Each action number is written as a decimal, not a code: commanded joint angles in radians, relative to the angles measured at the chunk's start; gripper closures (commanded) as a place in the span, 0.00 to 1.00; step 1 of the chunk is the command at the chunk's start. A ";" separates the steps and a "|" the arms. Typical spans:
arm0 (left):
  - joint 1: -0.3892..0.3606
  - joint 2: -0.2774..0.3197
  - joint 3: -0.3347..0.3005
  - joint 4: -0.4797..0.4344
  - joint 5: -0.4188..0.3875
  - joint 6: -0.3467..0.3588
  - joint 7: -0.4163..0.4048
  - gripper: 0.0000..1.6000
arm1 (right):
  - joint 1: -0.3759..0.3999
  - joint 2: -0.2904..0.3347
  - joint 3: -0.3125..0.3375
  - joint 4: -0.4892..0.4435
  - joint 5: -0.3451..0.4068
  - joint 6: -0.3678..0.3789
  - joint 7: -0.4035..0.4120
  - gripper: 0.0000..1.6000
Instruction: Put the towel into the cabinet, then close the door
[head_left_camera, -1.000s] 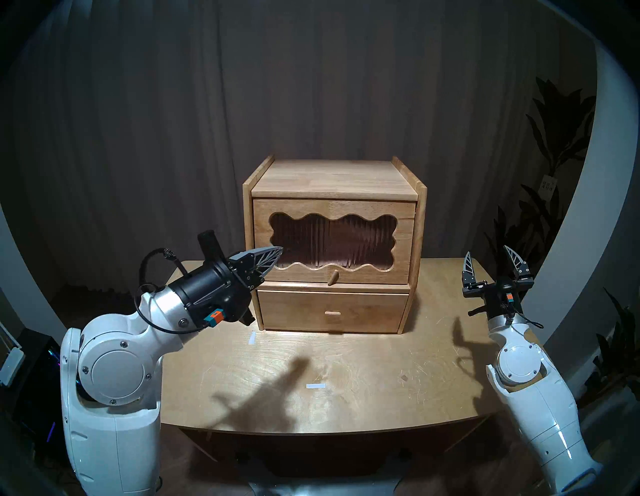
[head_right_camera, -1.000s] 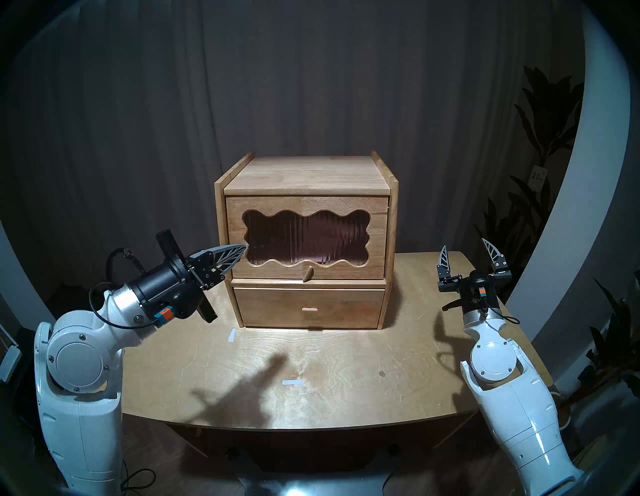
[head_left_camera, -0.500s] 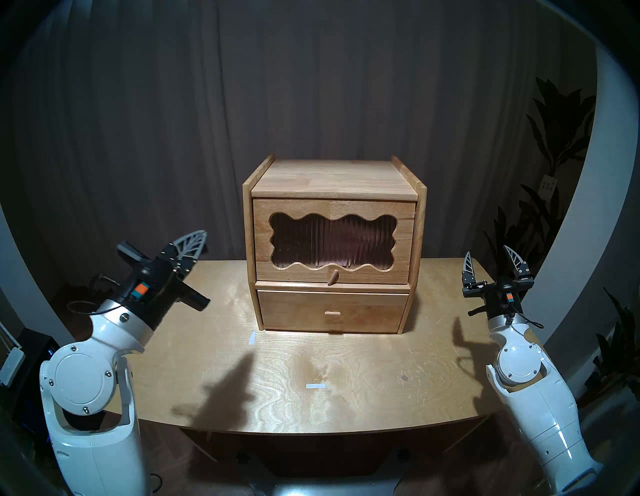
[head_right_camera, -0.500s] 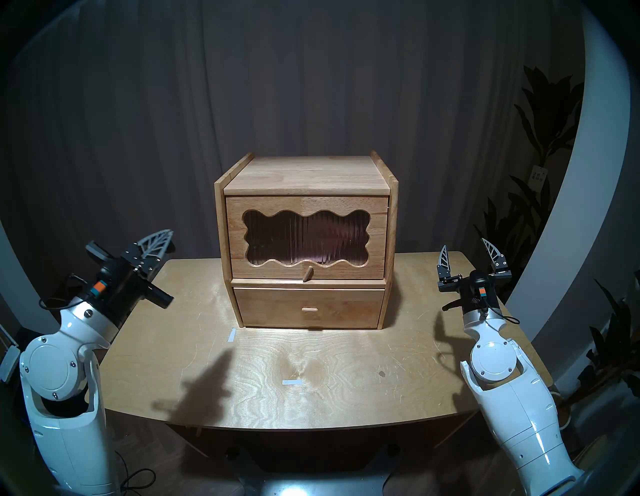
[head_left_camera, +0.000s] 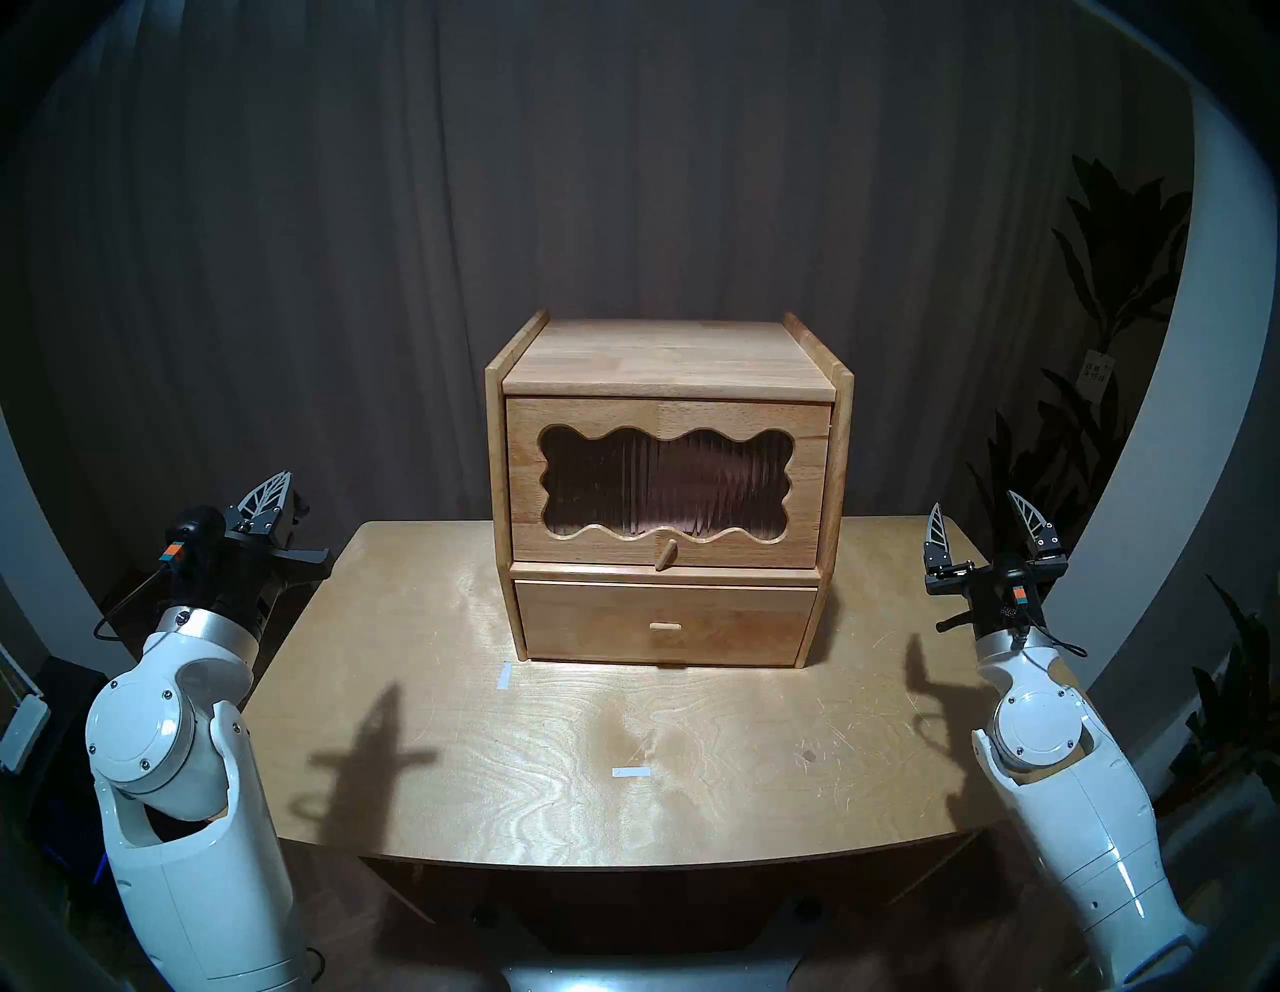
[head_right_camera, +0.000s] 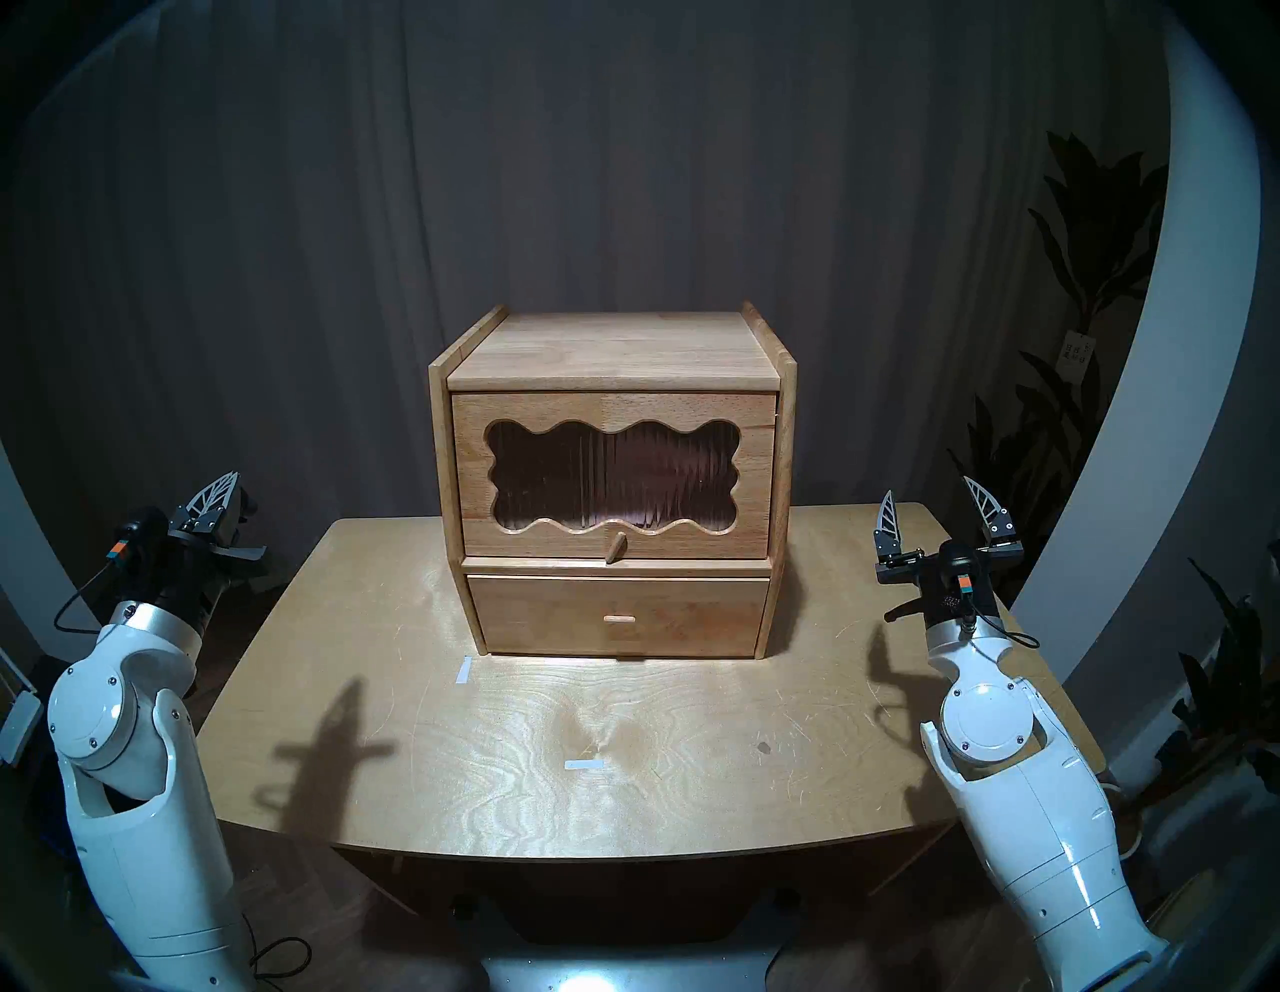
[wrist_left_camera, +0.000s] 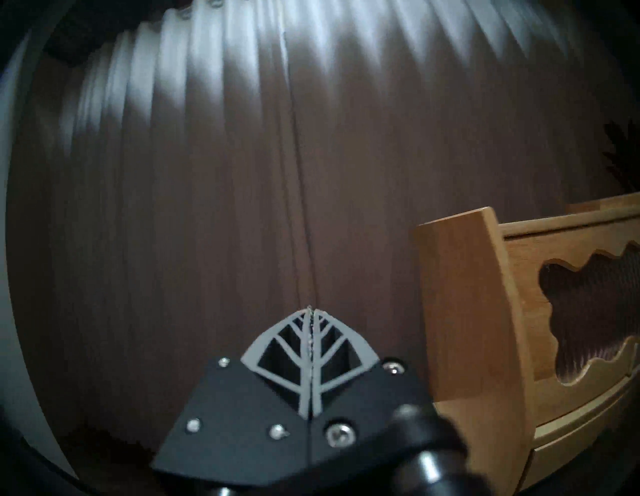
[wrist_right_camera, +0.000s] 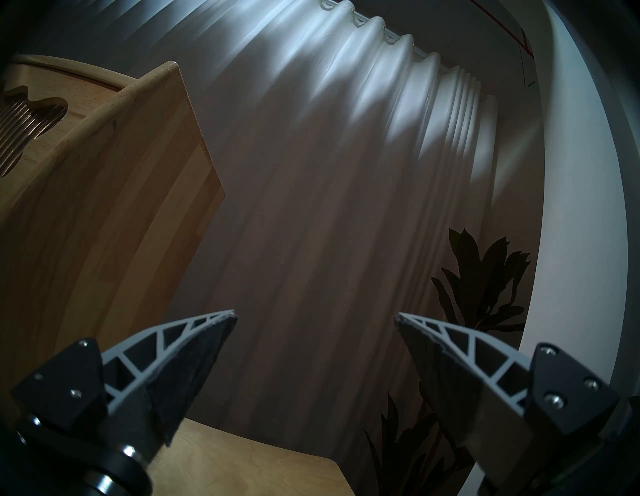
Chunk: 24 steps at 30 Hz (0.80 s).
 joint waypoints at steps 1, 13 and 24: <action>-0.110 0.011 -0.001 0.059 -0.134 0.061 0.069 0.92 | 0.006 0.003 0.001 -0.019 -0.001 -0.010 0.001 0.00; -0.192 0.073 0.049 0.188 -0.116 0.044 0.063 0.56 | 0.006 0.005 0.000 -0.019 0.001 -0.011 0.000 0.00; -0.142 0.090 0.097 0.169 -0.035 -0.041 0.053 0.00 | 0.019 -0.008 0.010 -0.023 -0.045 -0.001 -0.054 0.00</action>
